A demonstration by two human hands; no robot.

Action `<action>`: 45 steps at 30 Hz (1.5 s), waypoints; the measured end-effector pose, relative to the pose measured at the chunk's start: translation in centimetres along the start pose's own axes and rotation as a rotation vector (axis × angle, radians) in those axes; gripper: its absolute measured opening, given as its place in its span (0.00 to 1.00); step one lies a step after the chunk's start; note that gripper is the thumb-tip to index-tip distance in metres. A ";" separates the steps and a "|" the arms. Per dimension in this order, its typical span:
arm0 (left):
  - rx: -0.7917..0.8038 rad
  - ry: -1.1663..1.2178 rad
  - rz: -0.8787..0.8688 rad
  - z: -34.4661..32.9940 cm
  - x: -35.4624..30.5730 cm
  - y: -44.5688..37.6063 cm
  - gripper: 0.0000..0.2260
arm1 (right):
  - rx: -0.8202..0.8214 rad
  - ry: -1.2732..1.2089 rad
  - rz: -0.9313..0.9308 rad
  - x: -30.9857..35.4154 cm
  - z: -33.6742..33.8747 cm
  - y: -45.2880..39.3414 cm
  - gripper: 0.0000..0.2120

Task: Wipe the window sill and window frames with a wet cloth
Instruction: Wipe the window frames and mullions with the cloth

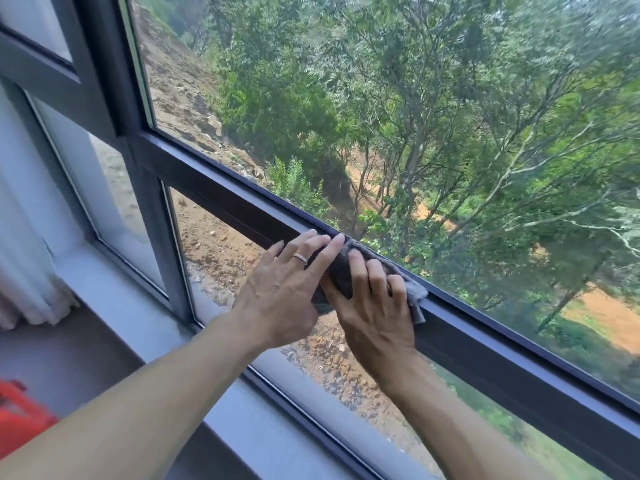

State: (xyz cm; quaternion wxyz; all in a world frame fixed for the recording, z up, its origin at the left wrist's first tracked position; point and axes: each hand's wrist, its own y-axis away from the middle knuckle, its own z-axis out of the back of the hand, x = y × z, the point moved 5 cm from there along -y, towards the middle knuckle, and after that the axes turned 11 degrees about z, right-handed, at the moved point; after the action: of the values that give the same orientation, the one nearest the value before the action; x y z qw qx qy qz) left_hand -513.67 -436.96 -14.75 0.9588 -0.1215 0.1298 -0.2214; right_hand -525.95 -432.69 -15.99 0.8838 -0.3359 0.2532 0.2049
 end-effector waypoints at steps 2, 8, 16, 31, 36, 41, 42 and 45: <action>-0.089 0.022 -0.013 0.5 1.1 -0.1 0.39 | 0.005 -0.040 0.030 -0.3 0.1 0.5 0.23; -0.029 -0.081 0.158 0.9 6.9 -1.1 0.44 | 0.027 -0.008 0.038 -1.9 0.8 3.2 0.23; 0.015 0.004 0.182 0.2 8.4 -1.7 0.43 | 0.011 -0.089 -0.008 3.4 -1.6 -5.7 0.22; 0.005 -0.027 0.176 2.8 12.6 -3.5 0.40 | 0.070 0.017 0.063 2.6 -1.0 -5.4 0.28; 0.137 0.042 0.238 2.6 15.3 -4.6 0.45 | 0.096 0.019 0.033 3.4 -1.5 -7.9 0.32; 0.070 0.120 0.249 3.0 15.0 -4.6 0.43 | 0.065 -0.043 0.012 5.9 -2.8 -12.7 0.28; 0.066 0.118 0.249 2.9 15.0 -4.7 0.42 | 0.069 -0.035 0.024 5.6 -2.8 -12.0 0.27; 0.073 0.128 0.252 2.5 15.1 -4.7 0.43 | 0.078 -0.006 0.040 4.0 -2.1 -8.4 0.27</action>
State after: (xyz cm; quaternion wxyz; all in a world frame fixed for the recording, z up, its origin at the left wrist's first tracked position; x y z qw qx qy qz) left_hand -501.68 -447.50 -14.03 0.9726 -0.0551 0.1969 -0.1109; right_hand -518.94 -439.21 -15.55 0.8927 -0.2955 0.2649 0.2135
